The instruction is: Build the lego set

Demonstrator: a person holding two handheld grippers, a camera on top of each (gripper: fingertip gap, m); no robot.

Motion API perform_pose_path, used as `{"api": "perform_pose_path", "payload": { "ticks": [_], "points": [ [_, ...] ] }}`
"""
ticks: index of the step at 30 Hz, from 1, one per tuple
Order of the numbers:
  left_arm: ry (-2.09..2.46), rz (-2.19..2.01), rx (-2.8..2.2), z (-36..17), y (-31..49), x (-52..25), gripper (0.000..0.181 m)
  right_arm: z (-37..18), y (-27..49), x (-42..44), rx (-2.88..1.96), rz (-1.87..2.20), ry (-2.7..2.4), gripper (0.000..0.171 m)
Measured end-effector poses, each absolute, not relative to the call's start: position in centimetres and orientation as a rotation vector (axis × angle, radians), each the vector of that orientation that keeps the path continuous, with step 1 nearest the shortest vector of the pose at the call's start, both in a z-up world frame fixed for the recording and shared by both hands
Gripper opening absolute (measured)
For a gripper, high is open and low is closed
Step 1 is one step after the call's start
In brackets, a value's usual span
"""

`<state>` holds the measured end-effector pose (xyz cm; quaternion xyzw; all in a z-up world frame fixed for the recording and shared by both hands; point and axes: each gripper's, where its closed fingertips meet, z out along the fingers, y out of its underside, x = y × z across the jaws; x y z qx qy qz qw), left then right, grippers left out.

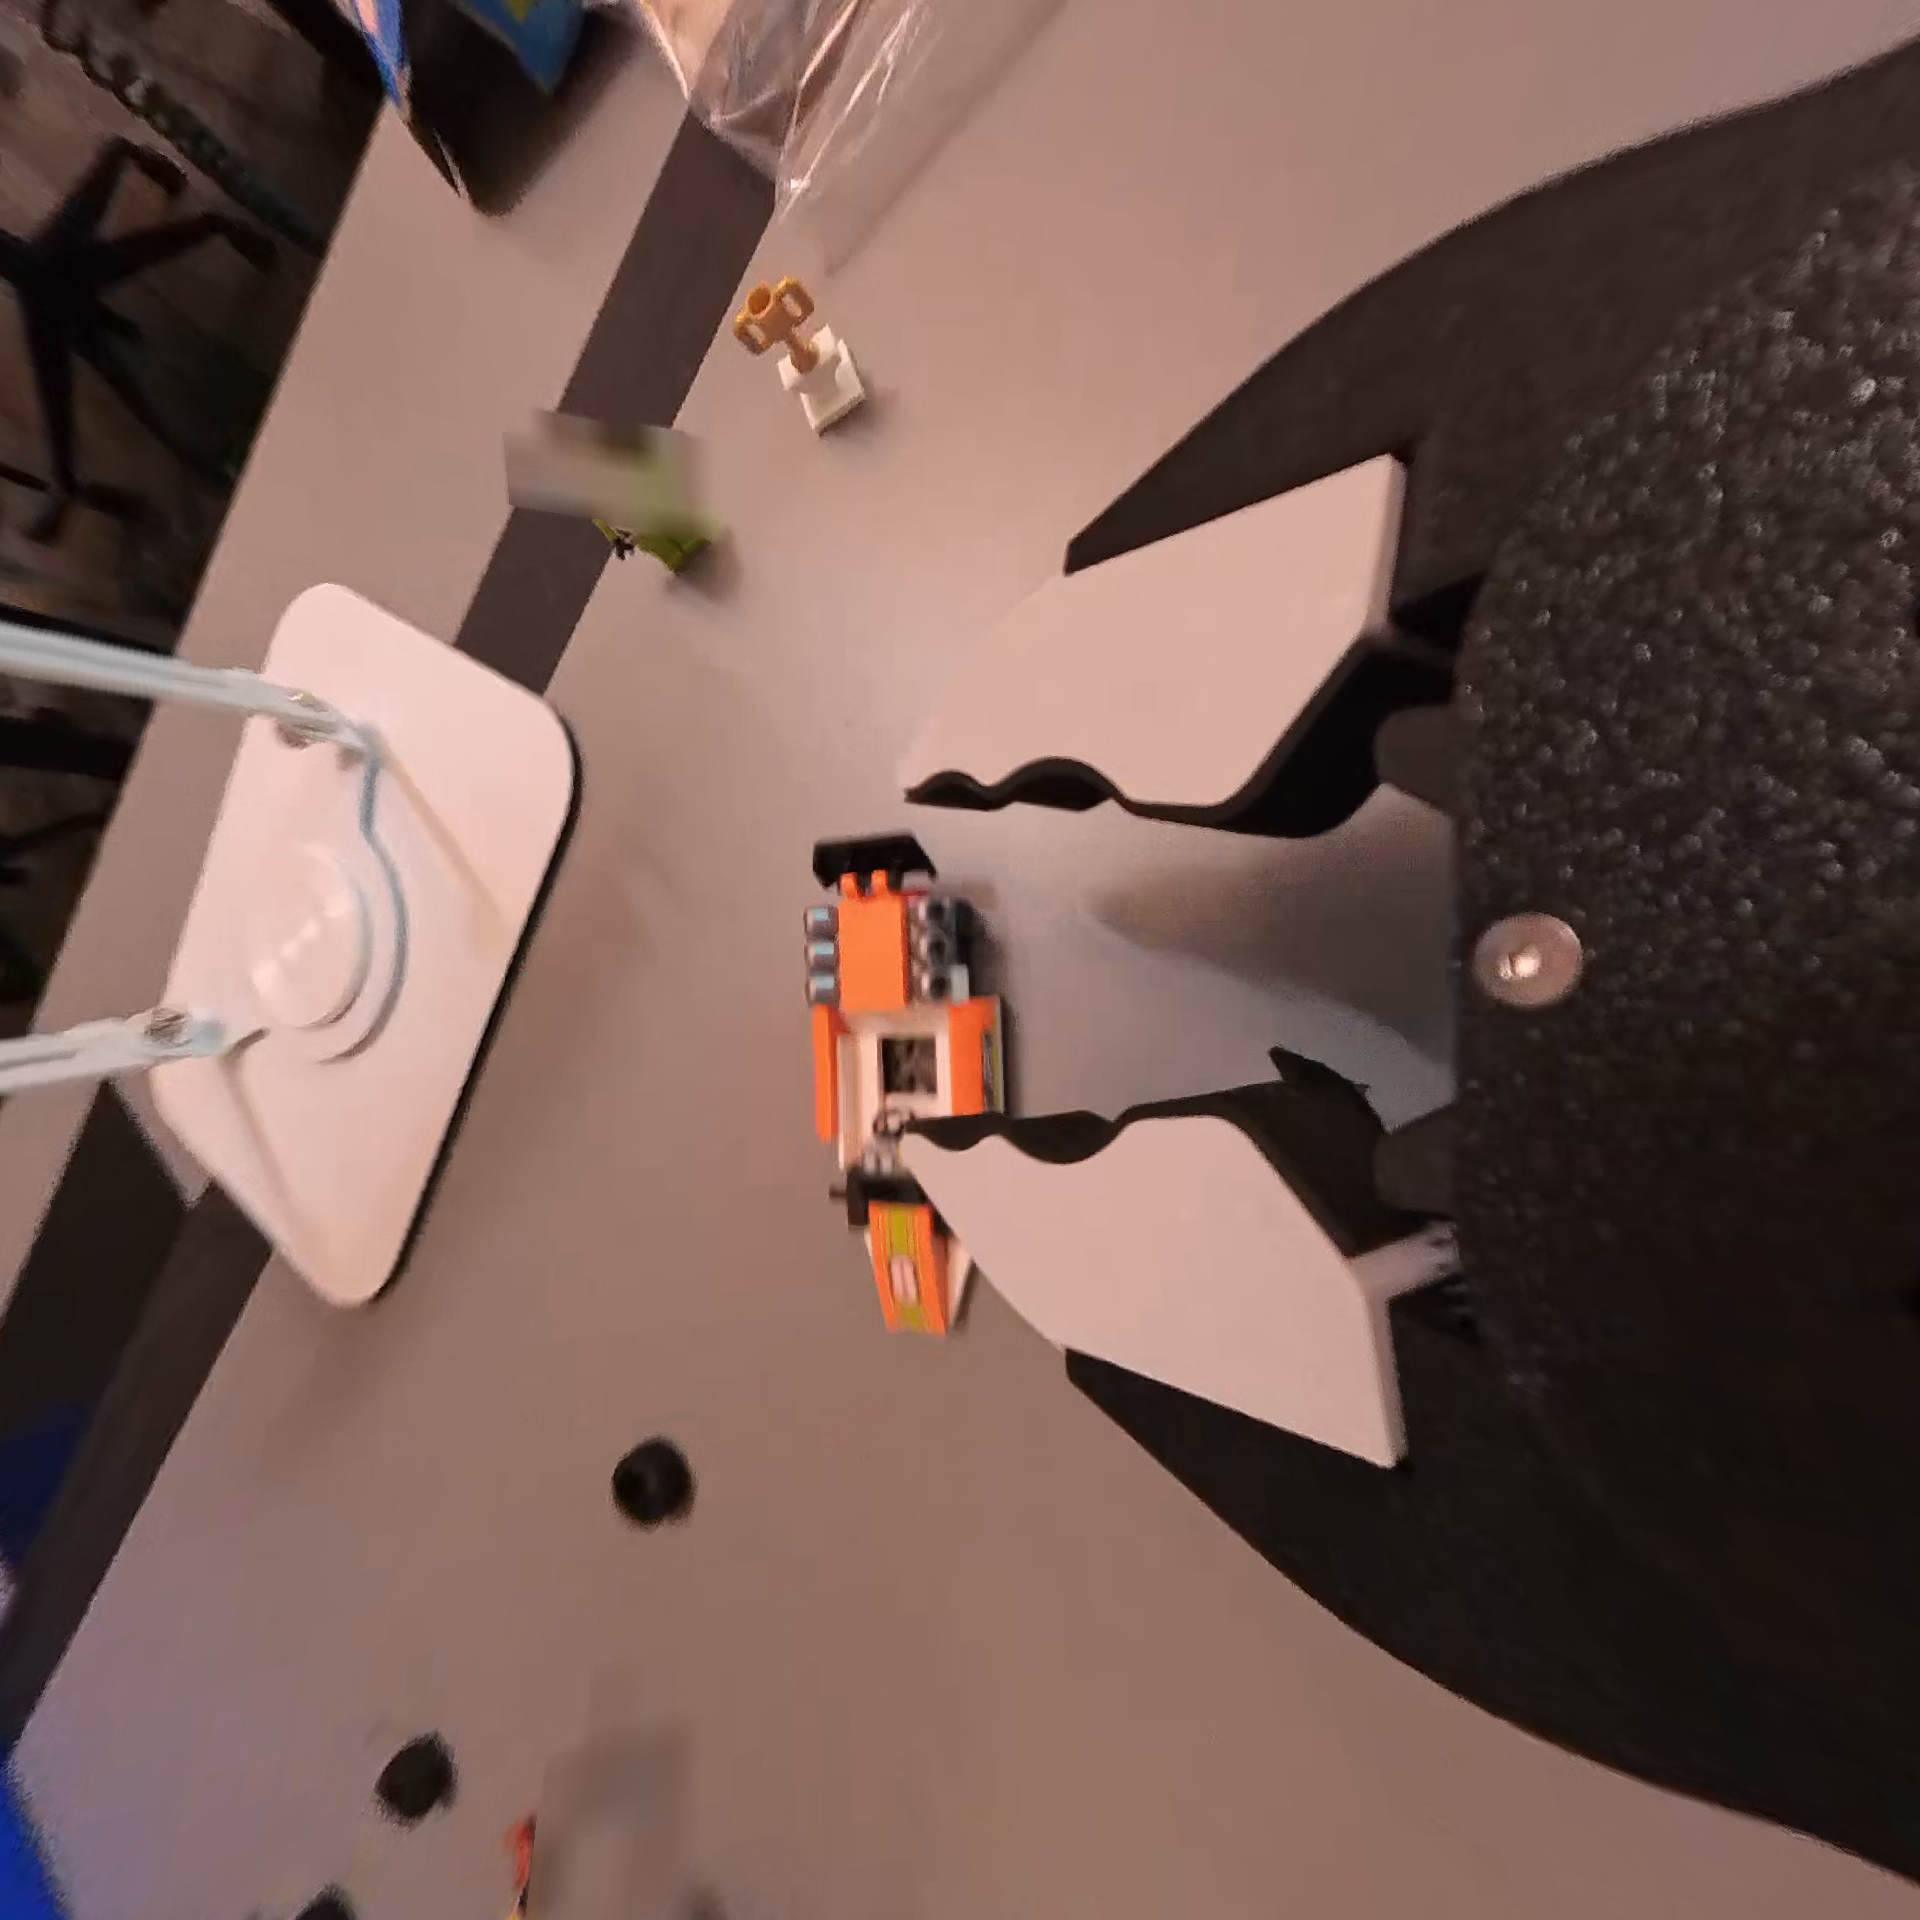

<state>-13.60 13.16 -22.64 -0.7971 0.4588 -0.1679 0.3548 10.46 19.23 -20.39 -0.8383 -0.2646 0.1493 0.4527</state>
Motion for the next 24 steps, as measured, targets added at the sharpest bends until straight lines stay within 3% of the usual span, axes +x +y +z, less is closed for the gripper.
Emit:
{"api": "perform_pose_path", "payload": {
  "ticks": [9, 13, 24],
  "points": [
    [1.26, -0.591, -2.103, -25.0, 18.4, -7.7, 0.037, -19.7, 12.8, 5.6, -1.966, 0.491, -0.718, 0.048],
    [1.324, -0.523, -2.1, -26.0, 19.9, -6.7, 0.024, -20.4, 12.6, 5.5, -1.952, 0.476, -0.736, 0.043],
    [1.55, -0.487, -1.991, -26.2, 10.3, -7.5, 0.021, -20.7, 13.0, 5.7, -1.946, 0.477, -0.745, 0.039]
  ]
}}
